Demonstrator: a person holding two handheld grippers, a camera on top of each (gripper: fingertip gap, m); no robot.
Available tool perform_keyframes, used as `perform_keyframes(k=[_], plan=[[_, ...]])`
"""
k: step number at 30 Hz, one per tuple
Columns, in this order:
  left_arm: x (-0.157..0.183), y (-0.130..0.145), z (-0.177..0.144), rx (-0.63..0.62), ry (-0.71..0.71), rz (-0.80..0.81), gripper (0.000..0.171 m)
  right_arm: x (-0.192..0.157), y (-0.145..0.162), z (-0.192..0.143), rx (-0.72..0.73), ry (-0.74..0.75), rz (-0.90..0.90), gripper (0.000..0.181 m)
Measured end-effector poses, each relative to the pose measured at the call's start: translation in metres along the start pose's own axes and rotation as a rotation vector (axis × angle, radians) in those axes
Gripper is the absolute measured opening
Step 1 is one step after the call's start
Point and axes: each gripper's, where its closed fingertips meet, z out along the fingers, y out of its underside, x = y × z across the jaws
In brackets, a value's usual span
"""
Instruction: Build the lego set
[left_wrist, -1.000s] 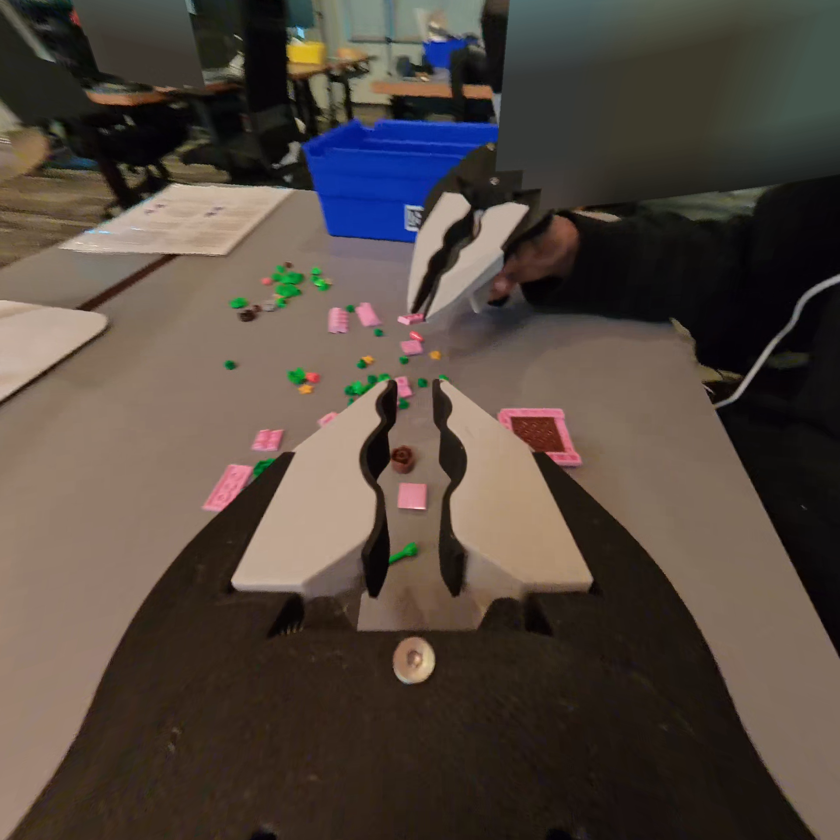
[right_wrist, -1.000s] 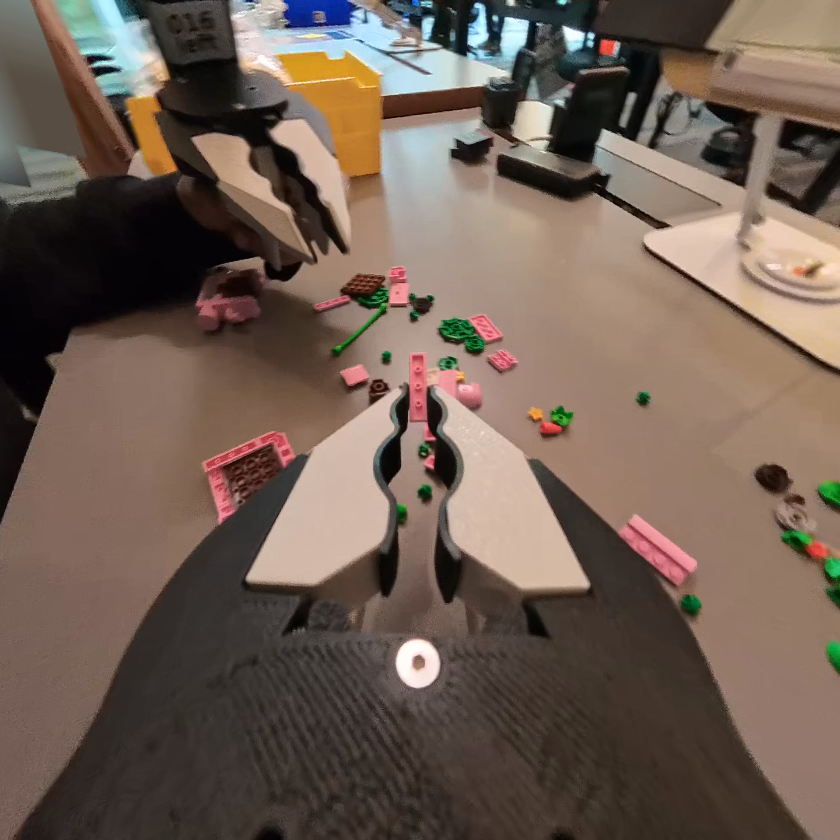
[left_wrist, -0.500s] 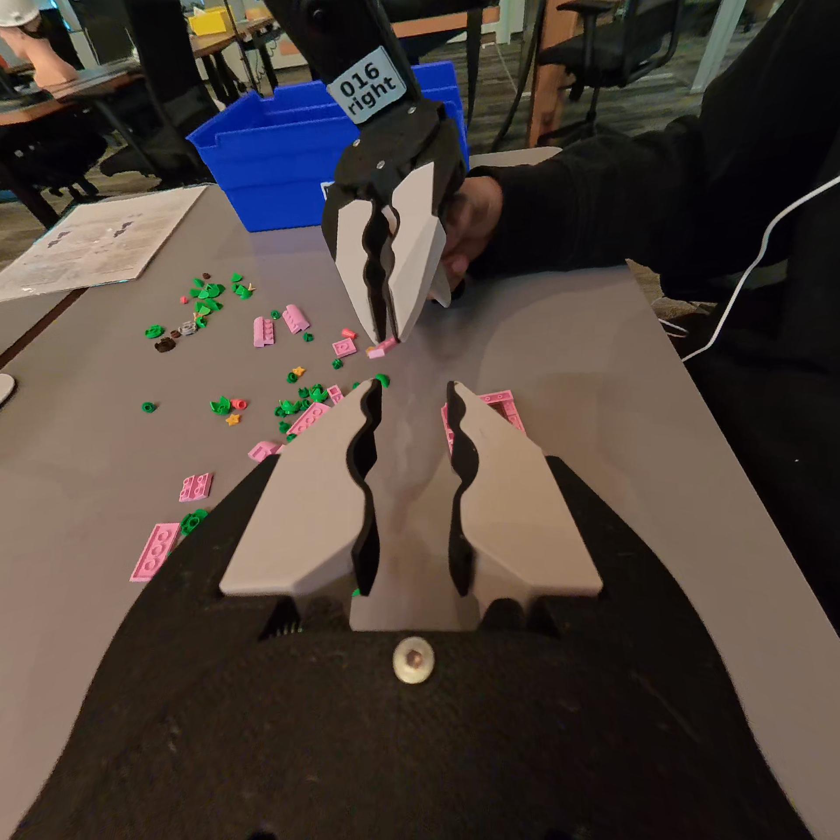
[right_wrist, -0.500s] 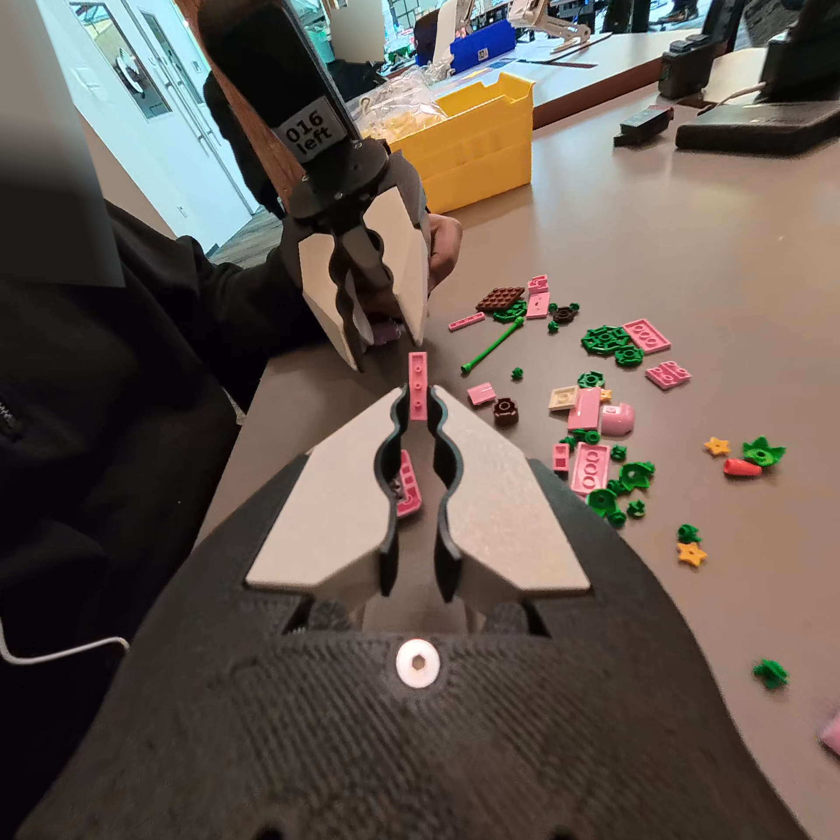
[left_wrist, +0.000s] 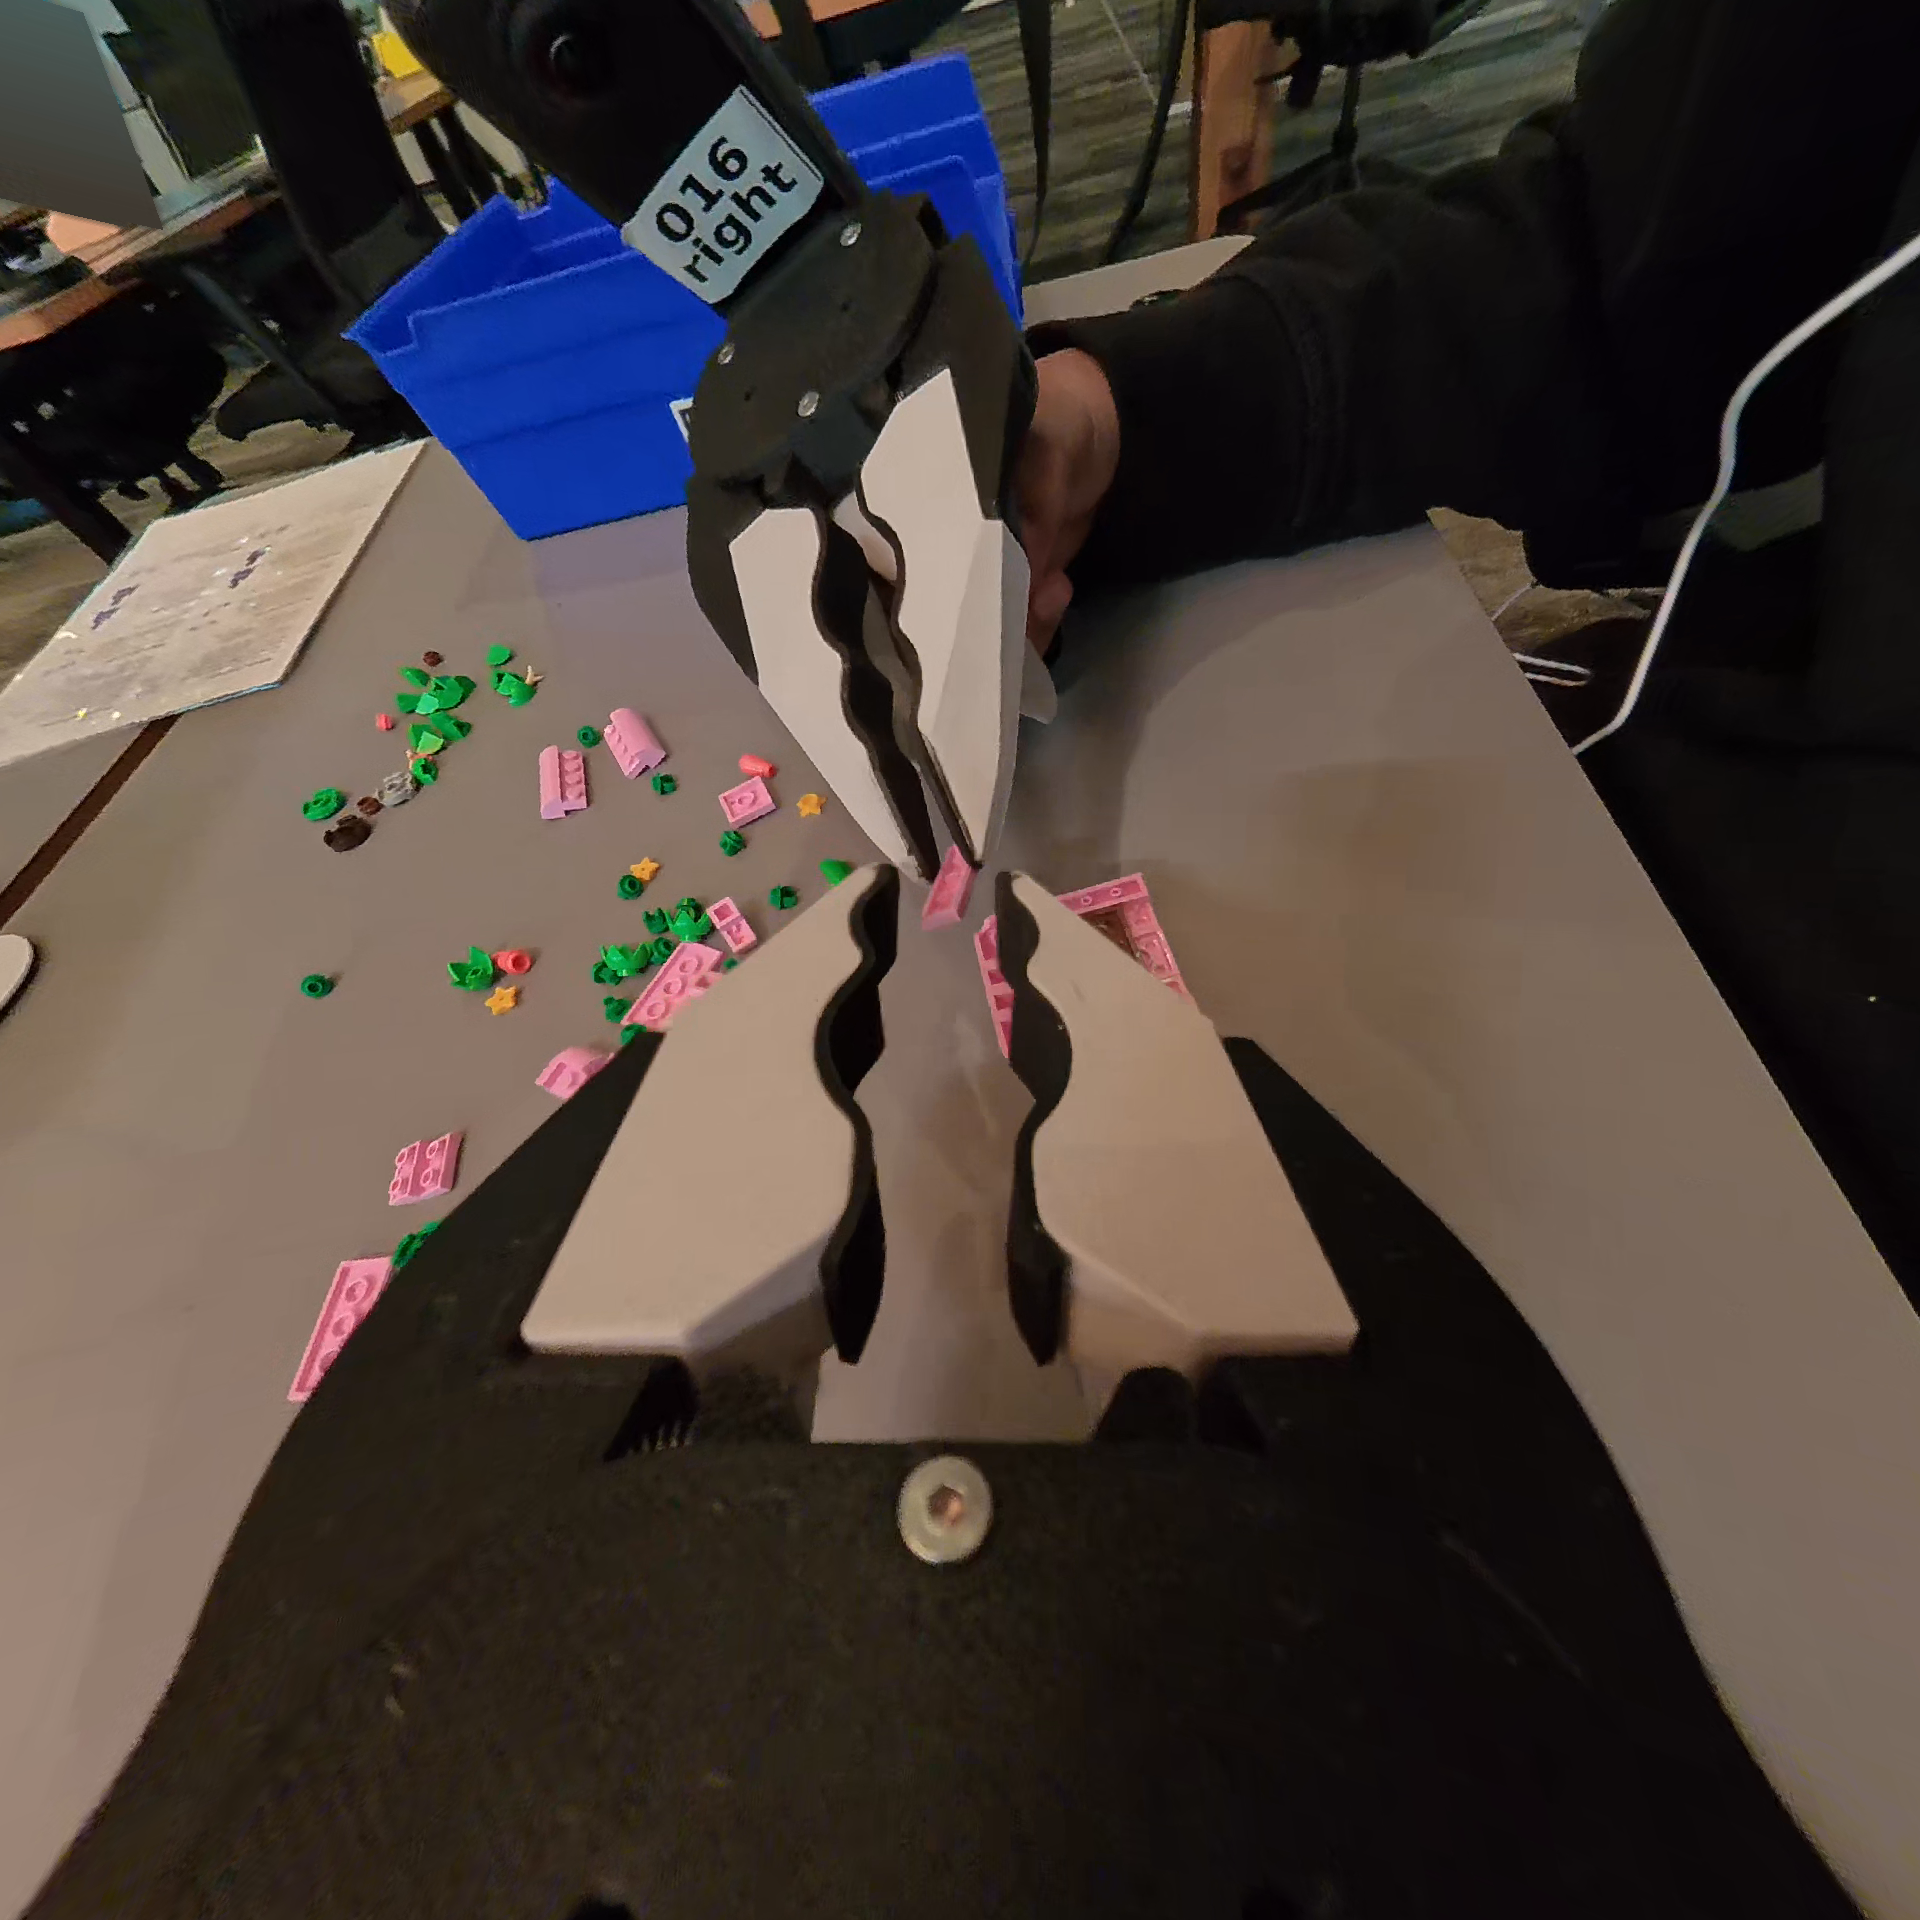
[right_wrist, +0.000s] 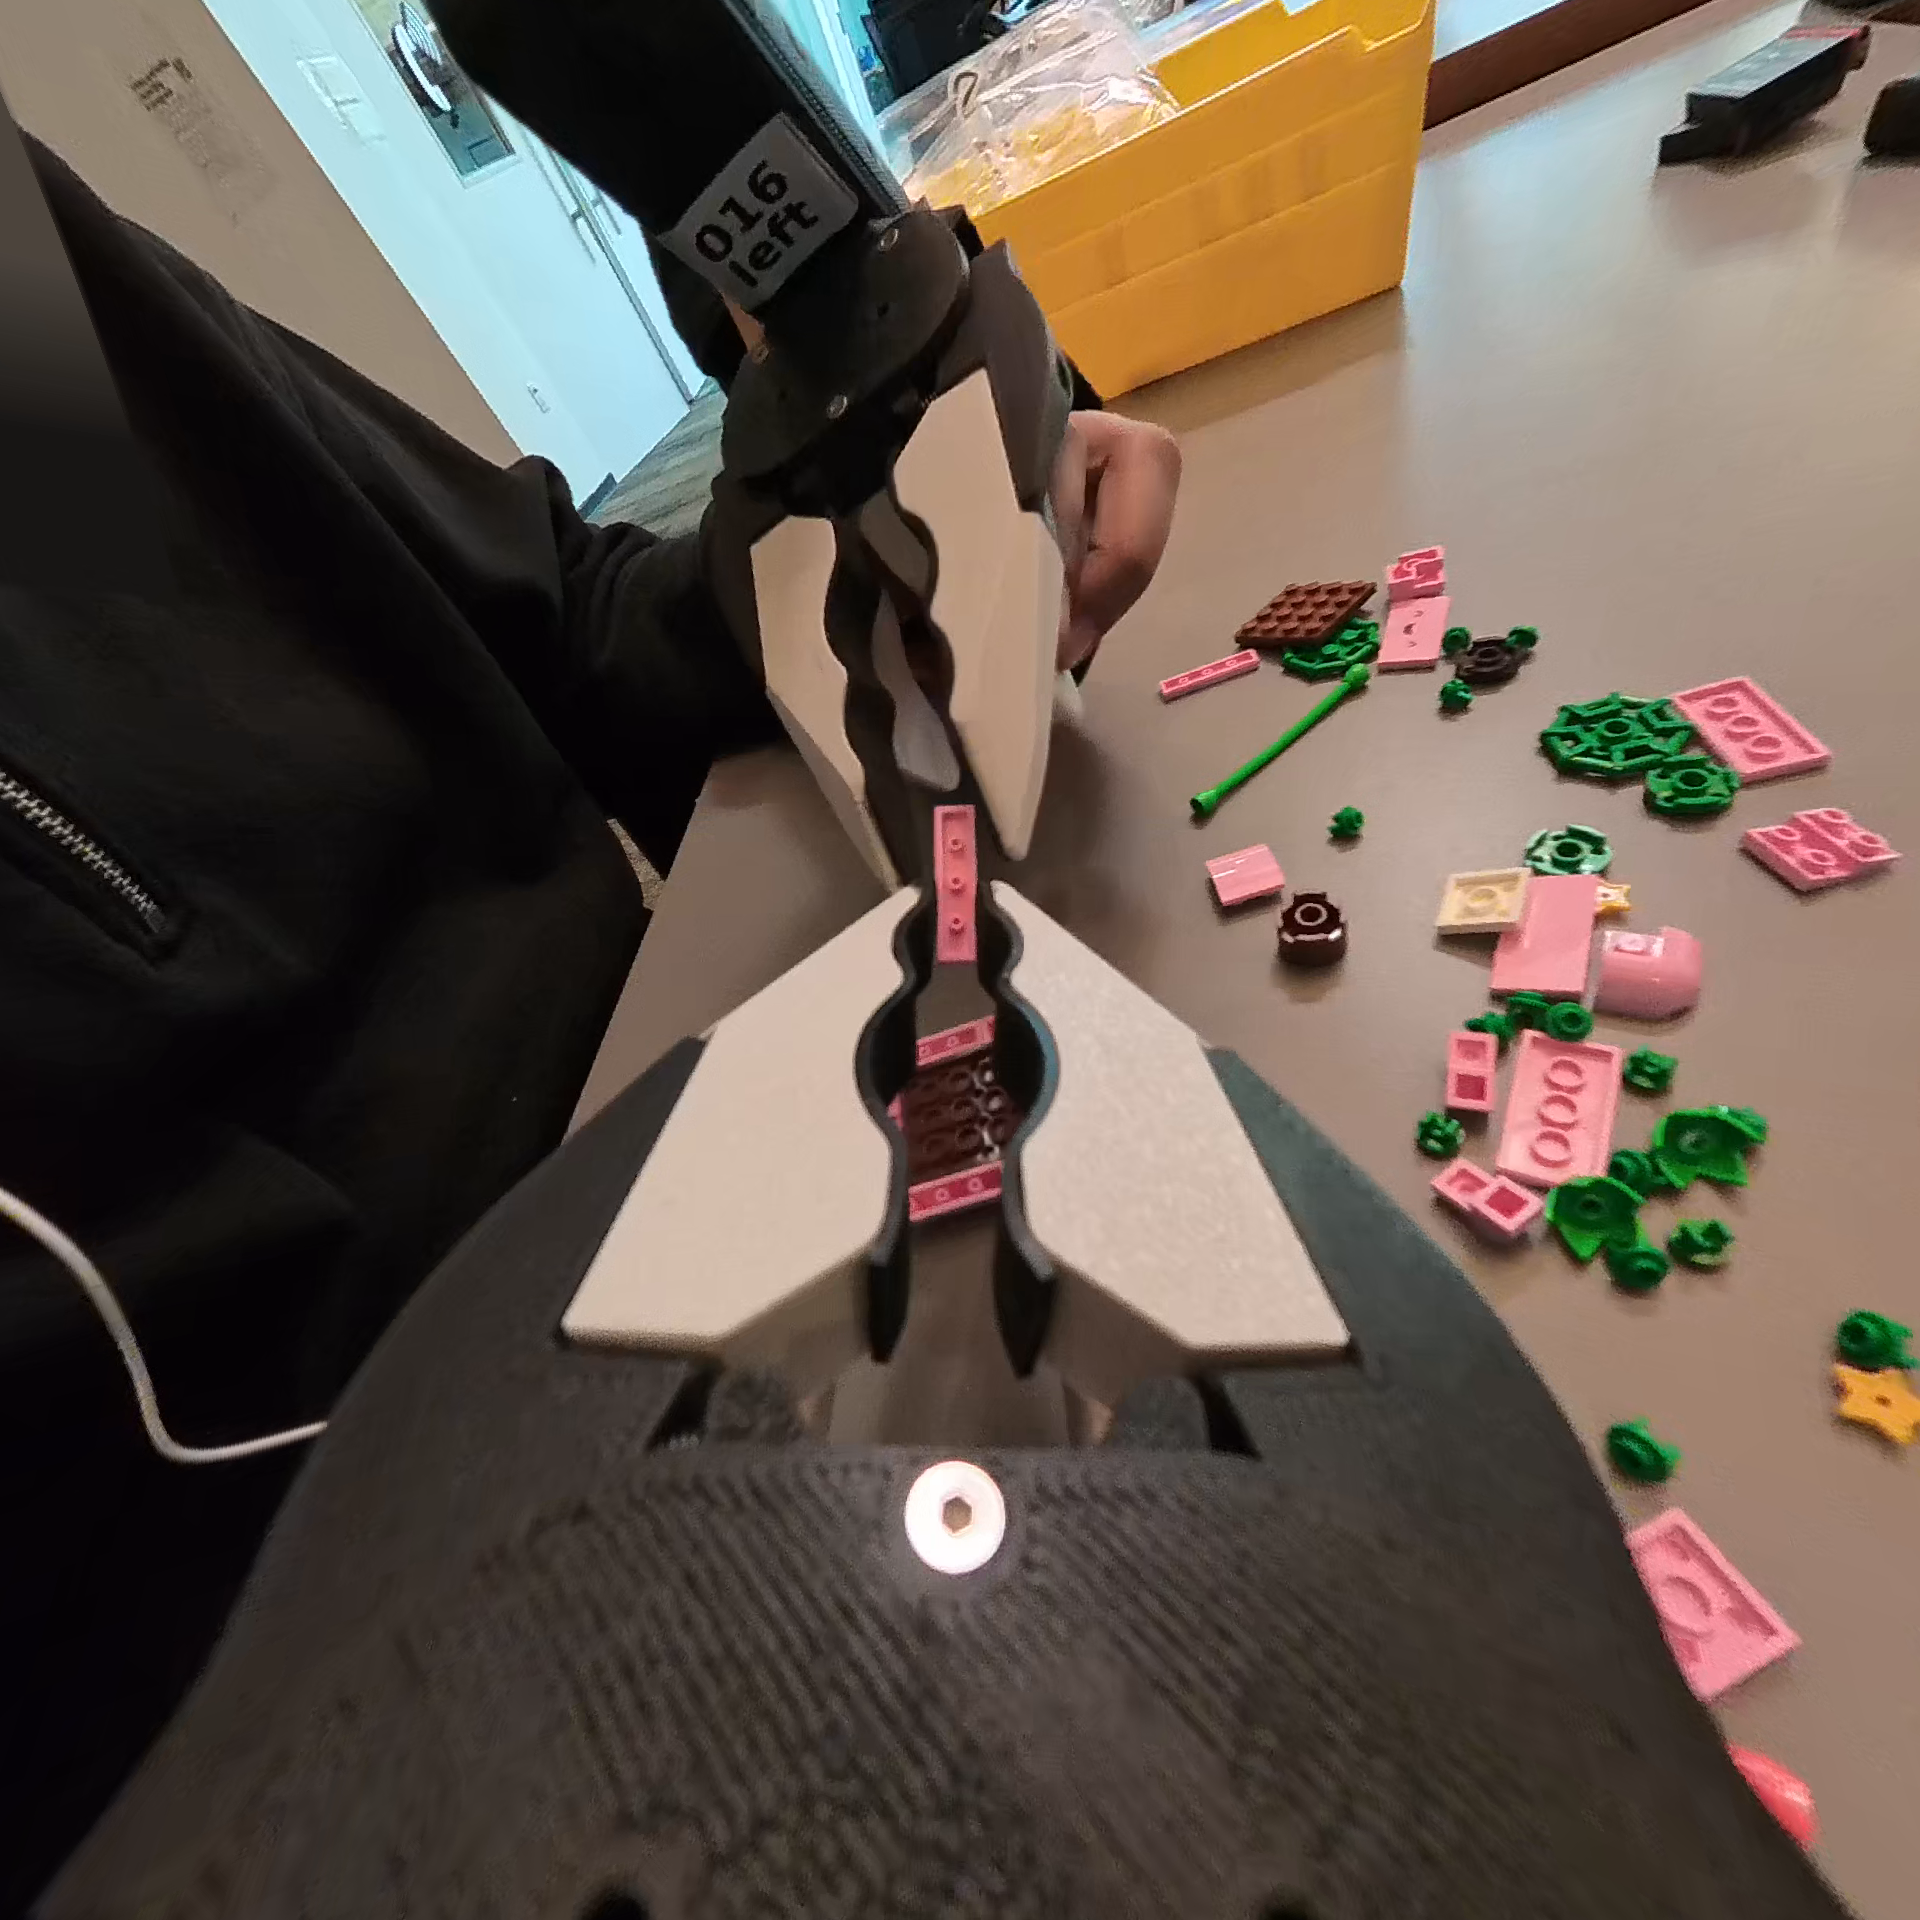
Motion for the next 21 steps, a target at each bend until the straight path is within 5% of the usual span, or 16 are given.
perform_keyframes(k=[21], plan=[[-0.0001, 0.0049, -0.0005, -0.021, 0.017, -0.011, 0.003, 0.0025, 0.0002, 0.0007, -0.008, 0.036, -0.008, 0.000]])
